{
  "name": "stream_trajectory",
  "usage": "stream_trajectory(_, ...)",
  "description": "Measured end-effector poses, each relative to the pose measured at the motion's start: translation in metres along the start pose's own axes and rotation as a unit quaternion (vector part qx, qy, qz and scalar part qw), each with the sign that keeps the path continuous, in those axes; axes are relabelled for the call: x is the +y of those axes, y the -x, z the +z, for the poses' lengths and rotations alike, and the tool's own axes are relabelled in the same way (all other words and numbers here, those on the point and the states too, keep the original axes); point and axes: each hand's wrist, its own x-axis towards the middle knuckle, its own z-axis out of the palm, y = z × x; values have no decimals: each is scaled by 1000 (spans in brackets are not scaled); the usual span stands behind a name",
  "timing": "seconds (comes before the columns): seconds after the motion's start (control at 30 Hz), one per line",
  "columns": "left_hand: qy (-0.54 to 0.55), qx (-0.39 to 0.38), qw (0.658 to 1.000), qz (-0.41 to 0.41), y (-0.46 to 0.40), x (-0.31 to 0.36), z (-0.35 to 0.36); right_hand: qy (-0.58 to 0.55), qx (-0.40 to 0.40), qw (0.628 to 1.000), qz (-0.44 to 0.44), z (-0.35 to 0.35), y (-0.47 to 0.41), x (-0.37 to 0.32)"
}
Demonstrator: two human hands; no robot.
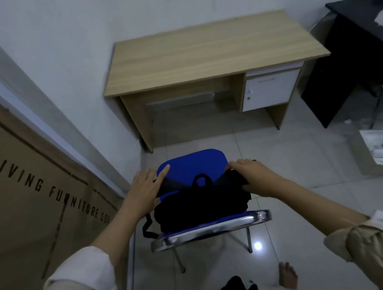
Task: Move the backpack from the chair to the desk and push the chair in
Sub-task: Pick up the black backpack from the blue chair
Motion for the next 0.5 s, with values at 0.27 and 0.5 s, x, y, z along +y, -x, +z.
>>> stream_trajectory(0.27,125,-29,988,89,-20,50,24,-44,45,998,5,10,2,-13)
stream_trajectory(0.5,183,-38,981,54,-42,74,33,-47,53,997,22,16,19,-12)
